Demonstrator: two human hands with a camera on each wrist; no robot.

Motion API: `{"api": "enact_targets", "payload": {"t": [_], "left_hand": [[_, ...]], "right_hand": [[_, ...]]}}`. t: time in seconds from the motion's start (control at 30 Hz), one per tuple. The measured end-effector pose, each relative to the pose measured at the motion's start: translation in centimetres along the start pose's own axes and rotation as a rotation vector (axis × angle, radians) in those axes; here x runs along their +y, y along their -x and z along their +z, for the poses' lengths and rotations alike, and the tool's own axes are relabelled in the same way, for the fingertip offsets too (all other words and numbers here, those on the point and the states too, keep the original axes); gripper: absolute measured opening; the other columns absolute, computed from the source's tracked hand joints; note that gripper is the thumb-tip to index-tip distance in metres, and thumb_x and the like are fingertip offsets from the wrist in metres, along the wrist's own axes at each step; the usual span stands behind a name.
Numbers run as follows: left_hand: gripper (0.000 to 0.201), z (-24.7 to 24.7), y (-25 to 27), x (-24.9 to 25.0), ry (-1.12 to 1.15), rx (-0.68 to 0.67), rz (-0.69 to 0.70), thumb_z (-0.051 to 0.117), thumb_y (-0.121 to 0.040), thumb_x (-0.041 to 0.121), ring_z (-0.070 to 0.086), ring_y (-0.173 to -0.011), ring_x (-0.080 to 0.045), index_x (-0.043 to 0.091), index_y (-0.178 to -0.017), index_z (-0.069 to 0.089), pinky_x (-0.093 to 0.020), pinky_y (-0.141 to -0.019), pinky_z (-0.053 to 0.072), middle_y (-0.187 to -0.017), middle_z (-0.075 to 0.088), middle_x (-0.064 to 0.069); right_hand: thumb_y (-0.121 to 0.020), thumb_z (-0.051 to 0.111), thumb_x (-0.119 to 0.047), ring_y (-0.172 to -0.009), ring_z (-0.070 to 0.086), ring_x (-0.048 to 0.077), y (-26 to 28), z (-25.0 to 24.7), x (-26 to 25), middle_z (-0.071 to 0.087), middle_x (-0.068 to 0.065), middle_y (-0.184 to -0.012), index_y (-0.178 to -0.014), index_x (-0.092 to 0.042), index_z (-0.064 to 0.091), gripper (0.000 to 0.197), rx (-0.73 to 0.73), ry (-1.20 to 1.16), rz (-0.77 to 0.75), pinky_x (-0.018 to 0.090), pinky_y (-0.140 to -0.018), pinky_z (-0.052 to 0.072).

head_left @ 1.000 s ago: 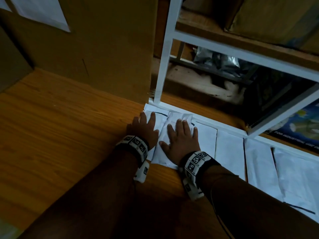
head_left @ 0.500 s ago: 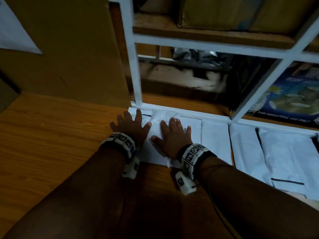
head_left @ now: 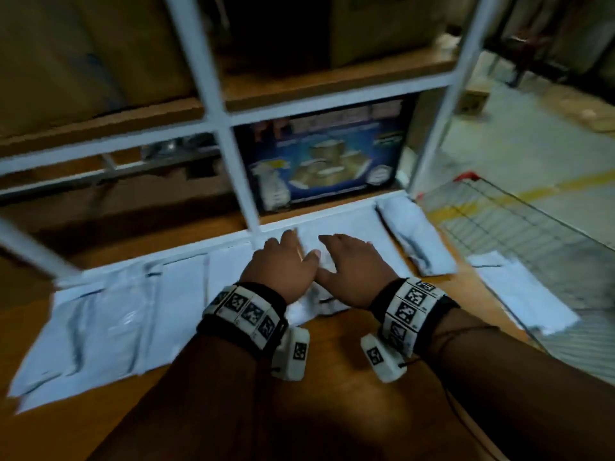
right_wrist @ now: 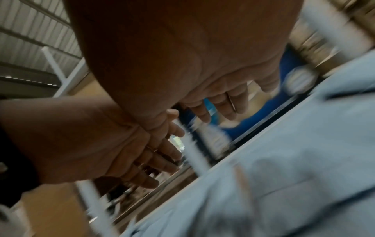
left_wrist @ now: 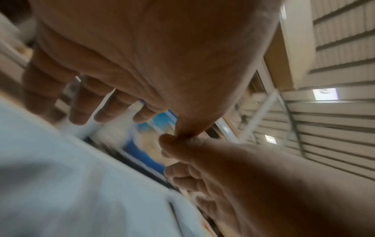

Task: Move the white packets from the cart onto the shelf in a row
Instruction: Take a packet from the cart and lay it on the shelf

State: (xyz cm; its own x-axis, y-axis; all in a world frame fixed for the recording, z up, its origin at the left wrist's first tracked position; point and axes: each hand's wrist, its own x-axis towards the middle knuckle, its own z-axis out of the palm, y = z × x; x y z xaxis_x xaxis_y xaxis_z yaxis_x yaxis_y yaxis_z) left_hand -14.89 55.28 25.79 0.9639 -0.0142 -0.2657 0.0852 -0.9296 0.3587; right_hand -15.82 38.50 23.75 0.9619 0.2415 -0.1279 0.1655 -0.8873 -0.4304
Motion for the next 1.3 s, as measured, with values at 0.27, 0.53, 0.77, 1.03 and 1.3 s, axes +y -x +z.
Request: {"api": "enact_targets", "payload": {"t": [0.27,0.53,0.77,1.03,1.3], "left_hand": [[0.071,7.7,-3.4,21.3,-0.1,-0.171,0.14,0.04,-0.082,0.073,0.056,-0.121,-0.035,0.024,-0.133,0.048,-0.049,-0.1,0.049,-0.136,0.056,-0.014],[0.065,14.4,-5.4,37.3,-0.251,-0.253,0.344,0.047,-0.094,0.063,0.055,-0.127,-0.032,0.016,-0.138,0.052,-0.039,-0.098,0.046,-0.142,0.056,-0.014],[0.064,20.0,-9.1,44.8,-0.439,-0.369,0.381,0.043,-0.099,0.058,0.055,-0.128,-0.029,0.016,-0.147,0.049,-0.035,-0.094,0.044,-0.147,0.054,-0.01],[0.038,29.4,-13.9,48.0,-0.705,-0.596,0.361,0.043,-0.108,0.03,0.06,-0.12,-0.033,0.008,-0.137,0.056,-0.038,-0.094,0.048,-0.137,0.061,-0.017],[0.071,42.7,-19.7,42.9,-0.968,-0.773,0.203,0.053,-0.098,0.057,0.033,-0.148,-0.037,0.023,-0.157,0.037,-0.055,-0.118,0.034,-0.164,0.033,-0.01]], "right_hand": [[-0.078,0.024,-0.085,-0.137,0.049,0.037,6.0,-7.8,20.9,0.051,0.012,-0.15,-0.153,-0.023,0.046,0.1,0.024,-0.062,0.307,0.052,-0.111,0.043],[-0.106,0.042,-0.057,-0.14,0.048,0.034,8.5,-12.4,38.6,0.047,0.015,-0.158,-0.153,-0.015,0.048,0.063,-0.009,-0.252,0.509,0.041,-0.109,0.041],[-0.1,0.046,-0.064,-0.131,0.055,0.035,8.3,-10.6,49.0,0.053,0.016,-0.152,-0.143,-0.017,0.057,0.065,-0.036,-0.355,0.699,0.04,-0.102,0.047],[-0.1,0.055,-0.054,-0.132,0.056,0.035,6.6,-4.8,56.9,0.053,0.016,-0.152,-0.154,-0.014,0.044,0.068,-0.172,-0.256,0.781,0.037,-0.103,0.049],[-0.082,0.066,-0.062,-0.128,0.049,0.04,4.2,2.7,60.5,0.044,0.015,-0.144,-0.147,-0.023,0.041,0.08,-0.217,-0.252,0.831,0.052,-0.1,0.048]]}}
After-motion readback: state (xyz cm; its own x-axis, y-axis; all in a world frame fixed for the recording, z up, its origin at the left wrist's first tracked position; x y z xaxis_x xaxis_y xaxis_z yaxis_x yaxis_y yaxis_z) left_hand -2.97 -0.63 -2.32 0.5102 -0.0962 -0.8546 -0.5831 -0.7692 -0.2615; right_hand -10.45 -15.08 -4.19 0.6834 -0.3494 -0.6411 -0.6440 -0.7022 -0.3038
